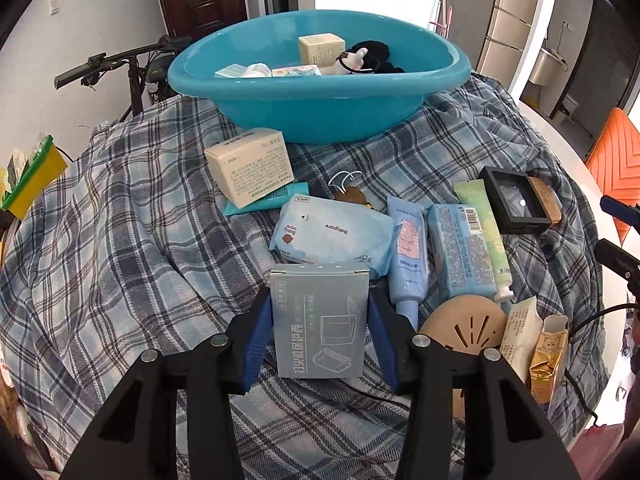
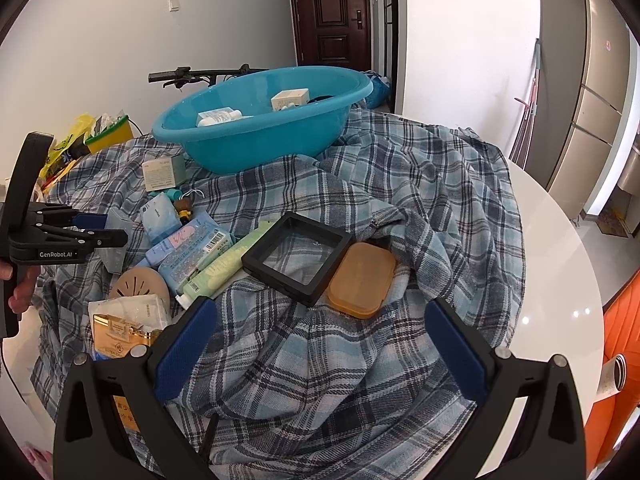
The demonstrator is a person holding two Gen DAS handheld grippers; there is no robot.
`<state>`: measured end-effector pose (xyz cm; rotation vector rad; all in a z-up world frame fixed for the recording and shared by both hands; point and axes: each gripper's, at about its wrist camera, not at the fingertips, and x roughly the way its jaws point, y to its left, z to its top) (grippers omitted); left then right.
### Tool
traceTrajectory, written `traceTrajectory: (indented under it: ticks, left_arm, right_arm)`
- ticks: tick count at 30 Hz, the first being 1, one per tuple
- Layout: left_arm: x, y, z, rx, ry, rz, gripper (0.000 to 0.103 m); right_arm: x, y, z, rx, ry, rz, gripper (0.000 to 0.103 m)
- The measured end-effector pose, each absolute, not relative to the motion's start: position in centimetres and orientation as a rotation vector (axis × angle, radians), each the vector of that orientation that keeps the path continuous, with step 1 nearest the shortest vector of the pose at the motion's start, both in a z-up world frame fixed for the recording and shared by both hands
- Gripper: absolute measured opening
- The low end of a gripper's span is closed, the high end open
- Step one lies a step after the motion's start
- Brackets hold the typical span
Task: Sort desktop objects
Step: 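Close the left gripper on the grey printed box, then lift the grey box with the left gripper while the right gripper grasps the black square frame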
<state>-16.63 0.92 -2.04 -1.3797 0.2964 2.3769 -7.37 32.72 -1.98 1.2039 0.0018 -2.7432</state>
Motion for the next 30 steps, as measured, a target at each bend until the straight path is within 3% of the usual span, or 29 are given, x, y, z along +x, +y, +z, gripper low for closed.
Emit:
traceTrajectory:
  ticks: [9,16,22,30]
  left_arm:
    - [-14.5,-0.3,0.8,-1.292,0.176,2.448,0.049]
    - [-13.3,0.1,1.1,-1.274,0.166,2.457,0.049]
    - [-12.6,0.4,1.1,-1.272,0.166,2.442,0.049]
    - [-12.7,0.3,0.9,-1.286,0.183,2.431,0.049]
  right_arm:
    - [-8.7,31.9,-2.0,1.210,0.094,-2.716,0.103]
    - [-11.3,32.6,-2.7,1.244,0.011,-2.686,0.103]
    - [-14.3,30.7,-3.5,1.253,0.190,-2.612,0.103]
    - [-17.2,30.6,-5.8,1.348,0.216,-2.449,0.103]
